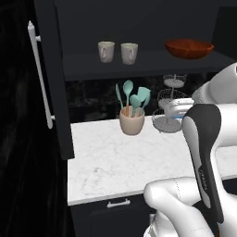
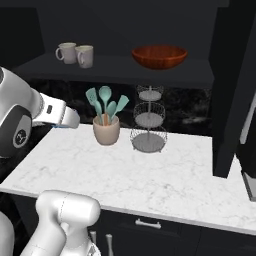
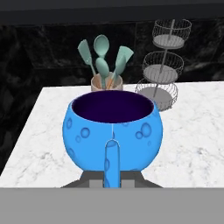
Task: Gather all objects into one cabinet and sort the glasses and bowls to opposite sides.
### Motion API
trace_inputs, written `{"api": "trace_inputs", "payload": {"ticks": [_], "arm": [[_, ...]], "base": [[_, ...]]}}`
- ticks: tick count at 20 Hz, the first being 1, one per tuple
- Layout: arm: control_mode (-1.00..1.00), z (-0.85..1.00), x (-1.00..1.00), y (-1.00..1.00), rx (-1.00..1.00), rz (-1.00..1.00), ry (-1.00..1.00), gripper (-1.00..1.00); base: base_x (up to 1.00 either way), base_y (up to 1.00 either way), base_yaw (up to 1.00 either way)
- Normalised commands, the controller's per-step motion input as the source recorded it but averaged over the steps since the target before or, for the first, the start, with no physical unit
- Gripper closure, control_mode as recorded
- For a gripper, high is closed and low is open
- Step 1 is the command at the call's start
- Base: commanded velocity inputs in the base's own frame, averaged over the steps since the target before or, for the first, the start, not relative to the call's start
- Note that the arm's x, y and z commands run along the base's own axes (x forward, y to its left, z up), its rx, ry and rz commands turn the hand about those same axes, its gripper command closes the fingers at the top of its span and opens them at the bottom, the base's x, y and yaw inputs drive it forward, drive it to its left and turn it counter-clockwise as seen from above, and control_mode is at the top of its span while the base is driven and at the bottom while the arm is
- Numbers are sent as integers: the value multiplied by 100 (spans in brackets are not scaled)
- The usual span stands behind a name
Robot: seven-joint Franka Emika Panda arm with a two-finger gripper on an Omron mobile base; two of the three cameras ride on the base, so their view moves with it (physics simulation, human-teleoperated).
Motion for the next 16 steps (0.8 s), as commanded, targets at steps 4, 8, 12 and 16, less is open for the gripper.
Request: {"api": "trace_inputs", "payload": {"ticks": [4,8,12,16], "arm": [[100,0,0,0,0,0,0,100],[-100,4,-12,0,0,0,0,100],[-100,50,-30,-10,4,13,-9,100],[-100,84,-2,10,3,16,-10,100]], "base": [[41,0,0],[4,0,0],[0,0,0],[0,0,0]]}}
